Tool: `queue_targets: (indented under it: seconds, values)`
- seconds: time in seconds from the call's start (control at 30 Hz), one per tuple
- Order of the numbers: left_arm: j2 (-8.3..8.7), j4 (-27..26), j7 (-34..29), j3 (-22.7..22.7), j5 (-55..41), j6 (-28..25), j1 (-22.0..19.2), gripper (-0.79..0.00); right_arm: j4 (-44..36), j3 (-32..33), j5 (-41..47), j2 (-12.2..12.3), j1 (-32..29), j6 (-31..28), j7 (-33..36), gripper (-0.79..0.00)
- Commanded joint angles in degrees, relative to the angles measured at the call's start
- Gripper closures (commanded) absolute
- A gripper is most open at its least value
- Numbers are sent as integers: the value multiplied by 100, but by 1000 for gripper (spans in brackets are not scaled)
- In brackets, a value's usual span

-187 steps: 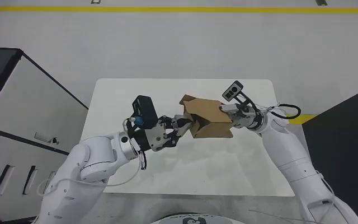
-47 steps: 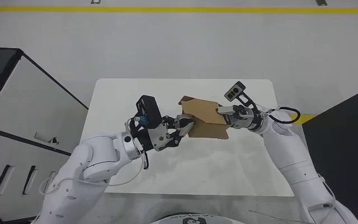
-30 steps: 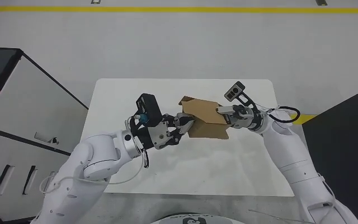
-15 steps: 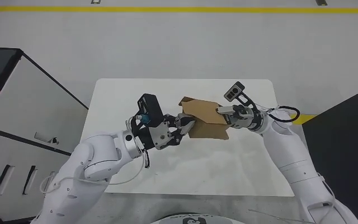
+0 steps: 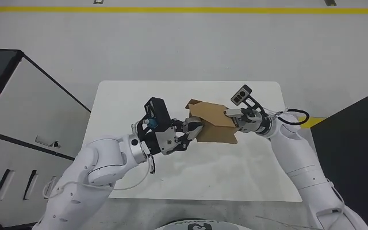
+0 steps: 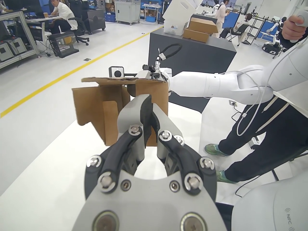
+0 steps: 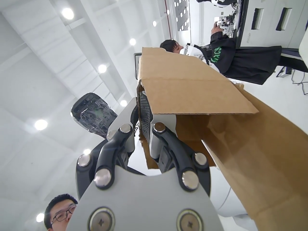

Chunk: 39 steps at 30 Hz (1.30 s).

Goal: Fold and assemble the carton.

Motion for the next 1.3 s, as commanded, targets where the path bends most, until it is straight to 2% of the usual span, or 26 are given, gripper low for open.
queue_targets:
  seconds: [0.0, 0.27, 0.53, 0.8, 1.03, 1.27]
  values:
    - [4, 8, 58, -74, 6, 13, 10, 0, 44, -14, 124, -6, 3, 132, 32, 0]
    - [18, 31, 353, -400, -130, 58, 149, 0, 206, -143, 242, -20, 83, 666, 75, 0]
    - [15, 52, 382, -412, -96, 152, 166, 0, 174, -168, 272, -26, 69, 713, 18, 0]
    - [14, 82, 509, -578, 22, 258, 207, 0, 268, -276, 719, -43, 20, 1451, 17, 0]
    - [18, 144, 571, -723, 21, 257, 243, 0, 355, -421, 910, -33, 75, 1499, -32, 0]
    - [-6, 248, 659, -604, 81, 283, 162, 0, 254, -723, 1109, 42, 137, 1394, 74, 0]
